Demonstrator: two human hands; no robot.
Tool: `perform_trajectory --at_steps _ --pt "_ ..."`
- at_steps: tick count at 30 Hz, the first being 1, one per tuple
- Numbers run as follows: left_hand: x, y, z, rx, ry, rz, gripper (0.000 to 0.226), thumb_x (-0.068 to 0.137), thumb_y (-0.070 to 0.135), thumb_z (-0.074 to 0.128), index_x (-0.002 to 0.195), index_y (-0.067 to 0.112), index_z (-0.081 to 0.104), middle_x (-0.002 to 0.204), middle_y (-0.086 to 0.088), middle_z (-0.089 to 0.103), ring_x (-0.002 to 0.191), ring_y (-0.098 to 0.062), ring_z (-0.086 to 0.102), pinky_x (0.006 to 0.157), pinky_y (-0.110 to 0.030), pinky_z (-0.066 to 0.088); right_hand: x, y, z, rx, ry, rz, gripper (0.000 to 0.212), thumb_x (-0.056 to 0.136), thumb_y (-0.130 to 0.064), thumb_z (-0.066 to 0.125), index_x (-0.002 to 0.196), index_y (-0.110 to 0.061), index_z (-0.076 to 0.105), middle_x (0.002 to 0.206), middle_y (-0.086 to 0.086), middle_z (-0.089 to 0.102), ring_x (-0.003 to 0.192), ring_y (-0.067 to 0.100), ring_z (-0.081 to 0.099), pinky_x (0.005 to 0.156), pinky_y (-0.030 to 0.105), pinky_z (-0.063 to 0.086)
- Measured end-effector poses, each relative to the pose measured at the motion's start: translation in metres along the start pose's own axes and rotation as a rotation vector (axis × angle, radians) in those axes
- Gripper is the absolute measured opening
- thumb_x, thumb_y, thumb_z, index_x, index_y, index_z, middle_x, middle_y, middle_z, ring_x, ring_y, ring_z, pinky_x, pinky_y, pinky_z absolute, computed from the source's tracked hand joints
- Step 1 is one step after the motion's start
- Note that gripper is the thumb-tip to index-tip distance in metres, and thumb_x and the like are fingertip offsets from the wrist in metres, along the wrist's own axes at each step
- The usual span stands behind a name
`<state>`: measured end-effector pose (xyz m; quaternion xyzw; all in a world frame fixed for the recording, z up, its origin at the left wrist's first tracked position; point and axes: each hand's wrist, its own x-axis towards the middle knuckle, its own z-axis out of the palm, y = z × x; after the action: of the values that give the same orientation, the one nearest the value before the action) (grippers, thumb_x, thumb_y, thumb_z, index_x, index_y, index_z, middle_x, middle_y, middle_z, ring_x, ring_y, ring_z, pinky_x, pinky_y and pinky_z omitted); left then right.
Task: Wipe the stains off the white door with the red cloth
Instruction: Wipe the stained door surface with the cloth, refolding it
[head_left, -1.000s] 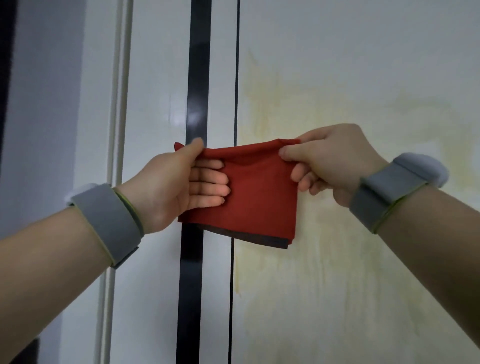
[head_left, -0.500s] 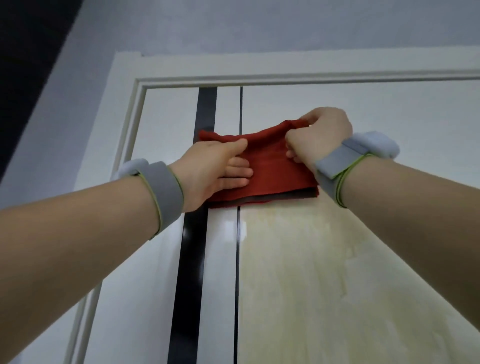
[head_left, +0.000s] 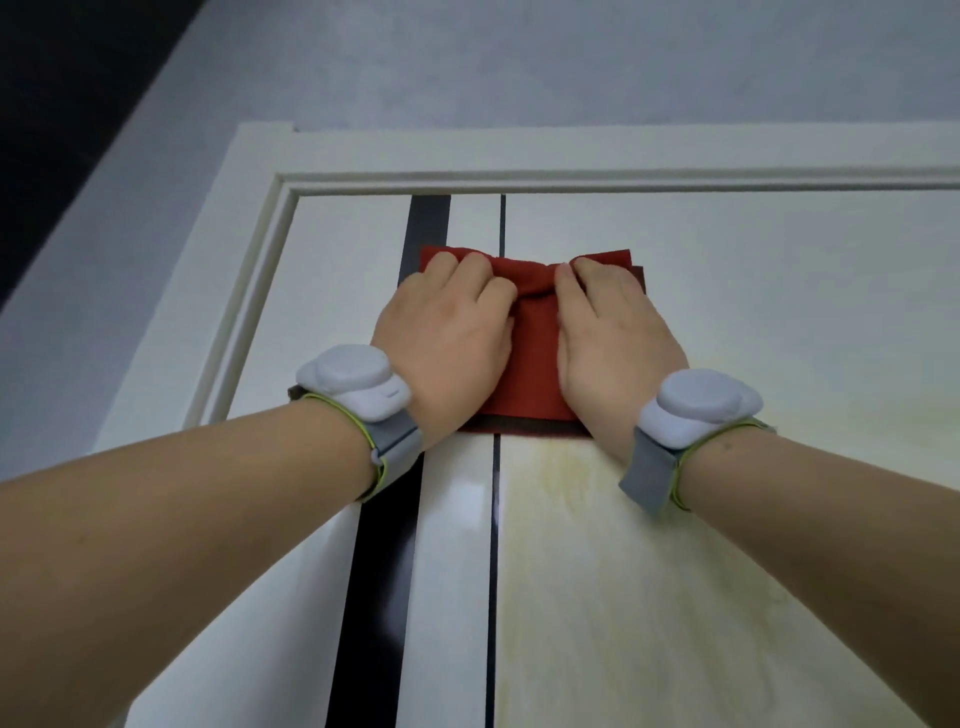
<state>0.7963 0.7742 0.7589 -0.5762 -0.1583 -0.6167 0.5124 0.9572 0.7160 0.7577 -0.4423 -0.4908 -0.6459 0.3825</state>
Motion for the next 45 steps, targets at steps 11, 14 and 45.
perform_trajectory --at_steps 11,14,45 --pt "-0.002 -0.005 0.011 -0.182 -0.183 -0.083 0.069 0.102 0.049 0.026 0.145 0.004 0.053 0.153 -0.018 0.05 0.142 -0.039 0.044 0.12 -0.047 0.035 0.025 0.015 -0.015 0.078 -0.179 -0.024 0.058 0.108 -0.033 0.037 0.159 -0.01 0.023 0.166 0.011 0.025 0.155 0.027 0.019 0.126 0.033 0.011" --pt "-0.007 -0.002 0.007 -0.184 -0.302 -0.1 0.083 0.095 0.057 0.006 0.161 0.012 0.029 0.171 -0.011 0.019 0.159 -0.029 0.012 0.129 -0.04 0.007 0.013 0.015 -0.018 0.025 -0.212 -0.006 0.059 0.108 -0.041 0.027 0.161 -0.014 0.018 0.169 0.006 0.015 0.156 0.022 0.011 0.127 0.032 0.006" --pt "-0.038 0.017 -0.011 -0.152 -0.368 -0.022 0.081 0.096 0.06 0.005 0.165 0.019 0.009 0.173 -0.005 0.003 0.16 -0.018 -0.002 0.124 -0.026 -0.01 -0.038 0.013 -0.031 -0.005 -0.232 -0.042 0.075 0.095 -0.05 0.008 0.162 -0.016 0.013 0.17 0.005 0.009 0.157 0.021 0.007 0.124 0.032 -0.001"
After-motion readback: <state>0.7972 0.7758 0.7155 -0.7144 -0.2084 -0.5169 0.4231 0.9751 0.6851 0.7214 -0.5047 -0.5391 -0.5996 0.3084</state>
